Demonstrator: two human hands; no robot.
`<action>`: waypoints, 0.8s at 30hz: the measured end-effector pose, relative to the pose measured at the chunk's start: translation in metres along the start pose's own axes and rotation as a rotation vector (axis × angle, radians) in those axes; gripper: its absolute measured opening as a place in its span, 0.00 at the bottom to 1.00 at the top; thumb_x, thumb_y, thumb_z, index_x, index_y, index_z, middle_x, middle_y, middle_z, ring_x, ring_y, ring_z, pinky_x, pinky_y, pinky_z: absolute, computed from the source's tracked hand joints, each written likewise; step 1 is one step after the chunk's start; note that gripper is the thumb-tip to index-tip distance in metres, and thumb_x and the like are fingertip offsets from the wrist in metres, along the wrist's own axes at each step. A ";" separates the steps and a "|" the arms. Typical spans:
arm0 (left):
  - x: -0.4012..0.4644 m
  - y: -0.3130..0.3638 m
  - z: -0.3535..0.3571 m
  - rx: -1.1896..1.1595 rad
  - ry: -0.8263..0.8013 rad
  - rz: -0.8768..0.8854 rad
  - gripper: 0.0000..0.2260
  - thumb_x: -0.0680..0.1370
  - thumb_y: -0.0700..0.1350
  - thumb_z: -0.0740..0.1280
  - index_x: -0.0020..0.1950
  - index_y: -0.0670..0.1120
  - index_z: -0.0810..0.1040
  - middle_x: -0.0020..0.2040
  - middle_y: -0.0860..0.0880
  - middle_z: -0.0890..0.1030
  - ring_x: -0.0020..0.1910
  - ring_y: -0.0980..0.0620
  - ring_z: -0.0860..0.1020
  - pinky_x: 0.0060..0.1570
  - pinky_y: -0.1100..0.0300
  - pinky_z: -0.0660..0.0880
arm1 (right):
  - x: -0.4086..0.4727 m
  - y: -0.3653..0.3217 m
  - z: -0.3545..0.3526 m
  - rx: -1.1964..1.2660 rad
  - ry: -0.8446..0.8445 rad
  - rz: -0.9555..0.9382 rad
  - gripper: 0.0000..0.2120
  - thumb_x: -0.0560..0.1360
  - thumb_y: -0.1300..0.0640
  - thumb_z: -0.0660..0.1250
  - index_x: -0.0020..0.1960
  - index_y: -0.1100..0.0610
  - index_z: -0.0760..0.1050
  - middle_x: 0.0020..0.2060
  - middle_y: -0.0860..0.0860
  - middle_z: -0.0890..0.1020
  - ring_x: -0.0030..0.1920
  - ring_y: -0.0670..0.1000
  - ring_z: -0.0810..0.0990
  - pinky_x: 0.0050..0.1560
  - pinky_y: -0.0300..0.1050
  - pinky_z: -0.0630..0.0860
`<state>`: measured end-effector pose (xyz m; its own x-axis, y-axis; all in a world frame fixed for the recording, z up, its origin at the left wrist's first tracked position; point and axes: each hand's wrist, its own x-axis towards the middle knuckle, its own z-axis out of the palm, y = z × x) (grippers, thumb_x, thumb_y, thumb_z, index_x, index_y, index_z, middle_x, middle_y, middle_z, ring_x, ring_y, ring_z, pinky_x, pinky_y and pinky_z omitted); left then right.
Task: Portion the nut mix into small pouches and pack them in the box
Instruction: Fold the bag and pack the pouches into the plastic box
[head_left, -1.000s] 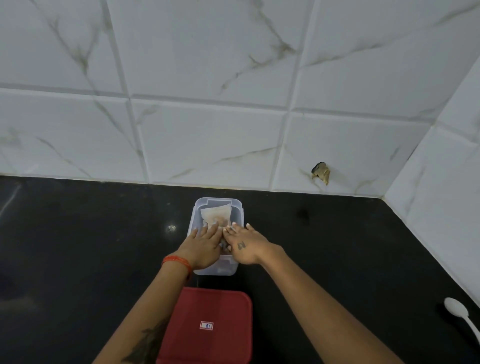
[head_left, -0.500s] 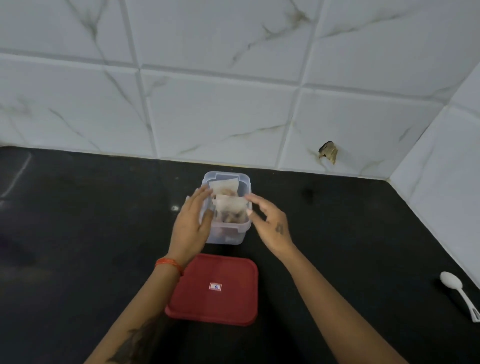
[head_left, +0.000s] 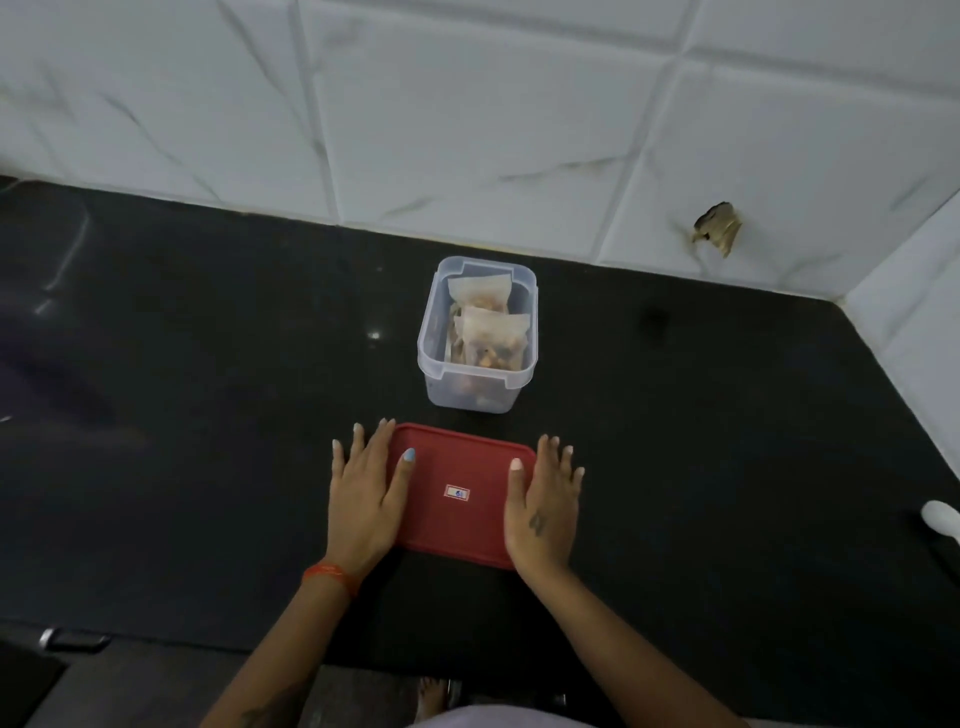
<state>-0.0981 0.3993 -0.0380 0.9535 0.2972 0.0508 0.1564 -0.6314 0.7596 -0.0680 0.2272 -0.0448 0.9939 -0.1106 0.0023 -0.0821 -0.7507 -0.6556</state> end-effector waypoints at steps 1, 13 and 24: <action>-0.002 0.004 0.001 -0.029 0.008 -0.013 0.29 0.79 0.63 0.51 0.75 0.47 0.63 0.75 0.47 0.63 0.73 0.59 0.48 0.74 0.57 0.41 | -0.002 -0.002 0.002 0.005 -0.007 -0.016 0.27 0.82 0.48 0.48 0.76 0.61 0.54 0.76 0.55 0.57 0.77 0.51 0.48 0.75 0.43 0.38; 0.000 0.042 -0.005 -0.363 0.173 0.097 0.21 0.78 0.54 0.61 0.69 0.50 0.71 0.69 0.60 0.69 0.69 0.64 0.66 0.67 0.69 0.63 | 0.001 -0.016 -0.038 0.475 0.215 0.010 0.19 0.78 0.58 0.64 0.68 0.56 0.71 0.62 0.49 0.75 0.61 0.40 0.71 0.64 0.34 0.66; 0.080 0.108 -0.036 -0.504 0.311 0.247 0.16 0.78 0.42 0.66 0.66 0.48 0.74 0.64 0.51 0.77 0.62 0.58 0.75 0.62 0.64 0.72 | 0.074 -0.065 -0.096 0.936 0.386 0.082 0.13 0.76 0.63 0.66 0.54 0.46 0.79 0.51 0.44 0.82 0.55 0.44 0.80 0.61 0.44 0.75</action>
<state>-0.0145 0.3805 0.0719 0.8145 0.4279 0.3918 -0.2712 -0.3160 0.9091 0.0037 0.2055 0.0708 0.8824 -0.4659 0.0659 0.1068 0.0619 -0.9923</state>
